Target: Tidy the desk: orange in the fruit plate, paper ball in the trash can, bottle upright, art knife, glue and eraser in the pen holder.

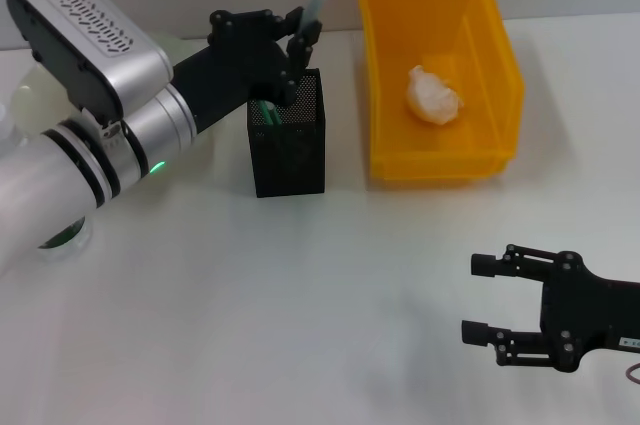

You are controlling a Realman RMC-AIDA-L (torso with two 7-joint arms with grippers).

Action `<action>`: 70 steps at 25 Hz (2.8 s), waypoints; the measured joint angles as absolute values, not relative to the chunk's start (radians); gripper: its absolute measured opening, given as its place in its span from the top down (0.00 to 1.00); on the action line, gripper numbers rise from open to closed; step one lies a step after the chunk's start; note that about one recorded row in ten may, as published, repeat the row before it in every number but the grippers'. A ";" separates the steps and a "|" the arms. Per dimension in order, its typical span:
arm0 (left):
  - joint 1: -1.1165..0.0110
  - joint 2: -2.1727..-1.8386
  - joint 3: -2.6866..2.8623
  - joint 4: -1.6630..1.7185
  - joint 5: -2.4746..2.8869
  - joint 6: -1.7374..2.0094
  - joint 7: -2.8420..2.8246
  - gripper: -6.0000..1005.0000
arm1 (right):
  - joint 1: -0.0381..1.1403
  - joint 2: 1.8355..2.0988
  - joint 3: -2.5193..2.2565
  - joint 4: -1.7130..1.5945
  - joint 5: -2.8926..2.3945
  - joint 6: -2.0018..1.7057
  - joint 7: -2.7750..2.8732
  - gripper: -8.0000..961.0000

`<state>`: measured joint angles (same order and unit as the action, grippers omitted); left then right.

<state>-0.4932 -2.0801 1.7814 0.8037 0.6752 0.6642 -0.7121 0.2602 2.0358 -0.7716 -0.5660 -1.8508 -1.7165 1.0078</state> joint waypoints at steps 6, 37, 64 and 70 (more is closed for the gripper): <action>-0.481 -2.080 1.793 0.774 0.596 0.668 -0.634 0.84 | 0.261 2.037 -0.772 -0.566 -1.849 -1.723 1.008 0.19; -0.315 -2.036 1.591 0.651 1.119 1.349 -0.914 0.19 | 0.210 2.047 -0.524 -0.542 -1.869 -1.903 0.992 0.19; -0.324 -2.029 1.519 0.517 1.264 1.427 -0.921 0.19 | 0.290 2.079 -0.550 -0.489 -2.024 -1.780 0.890 0.19; -0.322 -2.029 1.513 0.516 1.264 1.430 -0.912 0.19 | 0.306 2.079 -0.547 -0.484 -2.020 -1.770 0.887 0.19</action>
<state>-0.3224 -2.0287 1.5135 0.5164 1.2641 1.4297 -0.9116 0.3061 2.0785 -0.5470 -0.4836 -2.0204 -1.7704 0.8873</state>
